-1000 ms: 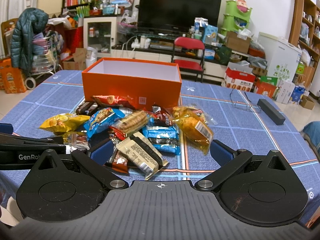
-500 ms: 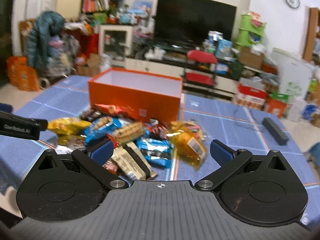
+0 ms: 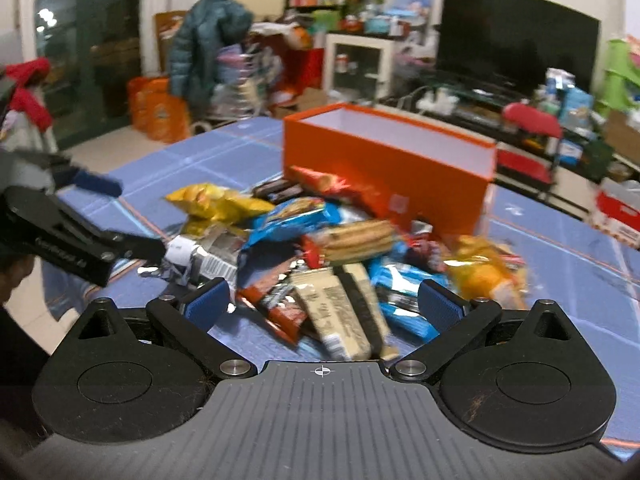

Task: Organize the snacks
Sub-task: 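Grasp the yellow chip bag with the left tool while the right tool grasps the beige wafer bar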

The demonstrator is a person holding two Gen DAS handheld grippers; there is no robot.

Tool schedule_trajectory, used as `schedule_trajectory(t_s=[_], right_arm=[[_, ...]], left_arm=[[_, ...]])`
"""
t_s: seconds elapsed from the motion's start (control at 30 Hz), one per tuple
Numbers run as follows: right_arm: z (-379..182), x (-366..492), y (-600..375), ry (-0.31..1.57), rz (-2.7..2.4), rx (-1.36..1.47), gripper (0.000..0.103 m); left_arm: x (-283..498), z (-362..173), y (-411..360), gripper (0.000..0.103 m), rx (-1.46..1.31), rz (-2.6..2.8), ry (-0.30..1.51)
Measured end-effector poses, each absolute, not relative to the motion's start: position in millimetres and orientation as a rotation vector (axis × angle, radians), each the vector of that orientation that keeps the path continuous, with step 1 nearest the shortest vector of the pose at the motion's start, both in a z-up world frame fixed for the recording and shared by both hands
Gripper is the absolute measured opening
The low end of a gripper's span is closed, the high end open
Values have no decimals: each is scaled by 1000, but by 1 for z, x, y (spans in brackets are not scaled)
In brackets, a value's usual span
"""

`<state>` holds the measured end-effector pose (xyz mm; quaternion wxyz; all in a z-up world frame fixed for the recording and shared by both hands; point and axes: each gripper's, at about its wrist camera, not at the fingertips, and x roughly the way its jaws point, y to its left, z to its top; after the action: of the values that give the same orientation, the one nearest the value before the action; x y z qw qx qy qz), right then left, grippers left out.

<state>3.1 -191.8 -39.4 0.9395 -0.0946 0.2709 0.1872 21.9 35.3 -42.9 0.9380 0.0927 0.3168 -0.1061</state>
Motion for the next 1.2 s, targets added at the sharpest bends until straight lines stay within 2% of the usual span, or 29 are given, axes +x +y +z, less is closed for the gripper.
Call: schedule_trajectory(t_s=[0.27,0.47,0.77,1.07,1.2], right_arm=[[-60,31,-200,568,423,-144,93],[-71,47,-195,573,459,-174,93],[-93,67,-200,634,511,-124,92],[-95,78,-200,640,506,-137,90],[-95,79,-205,646,521,-127,85]], left_arm=[[41,-52,51,102,88,-209,702],[74,-38,79,102,33,-310,634],[137,-53,65,102,-33,-308,724],[152,-73,63,102,-51,-301,810],[155,-78,65,102,-57,-295,830]])
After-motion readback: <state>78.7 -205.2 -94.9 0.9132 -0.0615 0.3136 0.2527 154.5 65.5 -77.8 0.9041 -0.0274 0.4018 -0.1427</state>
